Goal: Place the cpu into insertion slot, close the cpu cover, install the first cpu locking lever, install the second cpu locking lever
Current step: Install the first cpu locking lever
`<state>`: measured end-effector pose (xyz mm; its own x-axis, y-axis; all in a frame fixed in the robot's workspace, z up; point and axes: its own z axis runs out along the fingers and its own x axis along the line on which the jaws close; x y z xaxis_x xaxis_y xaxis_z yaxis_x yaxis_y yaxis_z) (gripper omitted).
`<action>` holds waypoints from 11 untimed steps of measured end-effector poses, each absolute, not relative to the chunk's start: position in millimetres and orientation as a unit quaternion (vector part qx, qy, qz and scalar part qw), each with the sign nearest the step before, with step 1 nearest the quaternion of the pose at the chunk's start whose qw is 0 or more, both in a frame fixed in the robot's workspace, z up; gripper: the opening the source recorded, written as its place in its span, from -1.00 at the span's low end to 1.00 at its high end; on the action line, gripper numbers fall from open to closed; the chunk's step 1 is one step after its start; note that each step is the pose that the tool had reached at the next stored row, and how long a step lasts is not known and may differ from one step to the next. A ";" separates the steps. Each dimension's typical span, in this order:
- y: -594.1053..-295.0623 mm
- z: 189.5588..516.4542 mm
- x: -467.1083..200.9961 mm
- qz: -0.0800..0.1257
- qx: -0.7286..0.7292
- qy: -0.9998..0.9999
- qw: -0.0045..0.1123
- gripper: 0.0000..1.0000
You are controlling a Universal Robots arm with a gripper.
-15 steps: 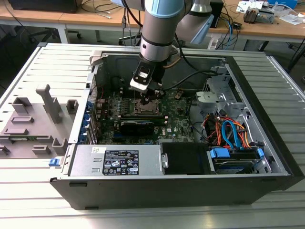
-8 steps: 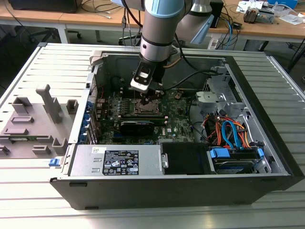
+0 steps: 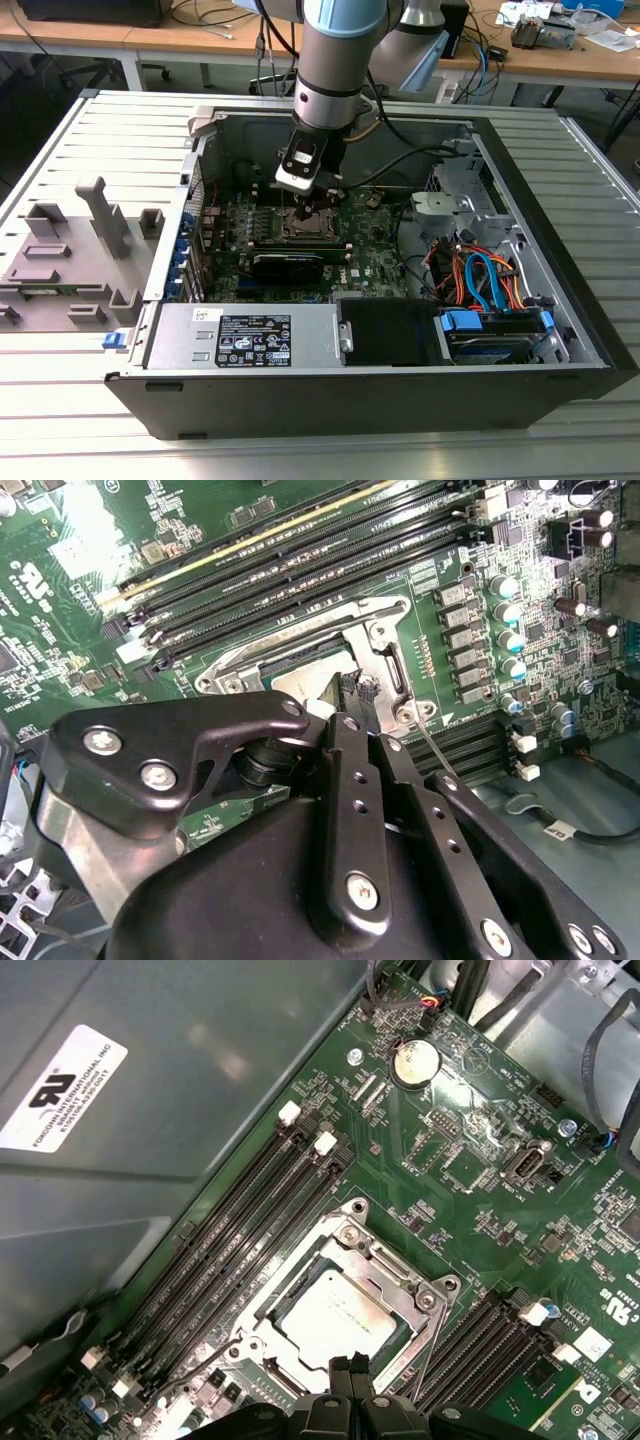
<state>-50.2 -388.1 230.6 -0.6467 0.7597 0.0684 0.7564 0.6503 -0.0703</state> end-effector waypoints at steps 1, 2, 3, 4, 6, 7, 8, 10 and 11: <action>-388.1 230.6 -50.2 0.018 -0.417 -0.908 0.046 -0.78; -388.1 230.6 -50.2 0.018 -0.415 -0.909 0.046 -0.78; -388.1 230.6 -50.2 0.018 -0.413 -0.910 0.046 -0.78; -388.1 230.6 -50.2 0.018 -0.411 -0.910 0.046 -0.78; -388.1 230.6 -50.2 0.018 -0.409 -0.911 0.046 -0.78; -388.1 230.6 -50.2 0.018 -0.407 -0.912 0.046 -0.78; -388.1 230.6 -50.2 0.018 -0.406 -0.913 0.046 -0.78; -388.1 230.6 -50.2 0.018 -0.402 -0.914 0.046 -0.78; -388.1 230.6 -50.2 0.018 -0.401 -0.915 0.046 -0.78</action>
<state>-50.2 -388.1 230.6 -0.6746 0.7349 0.0686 0.7316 0.6781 -0.0701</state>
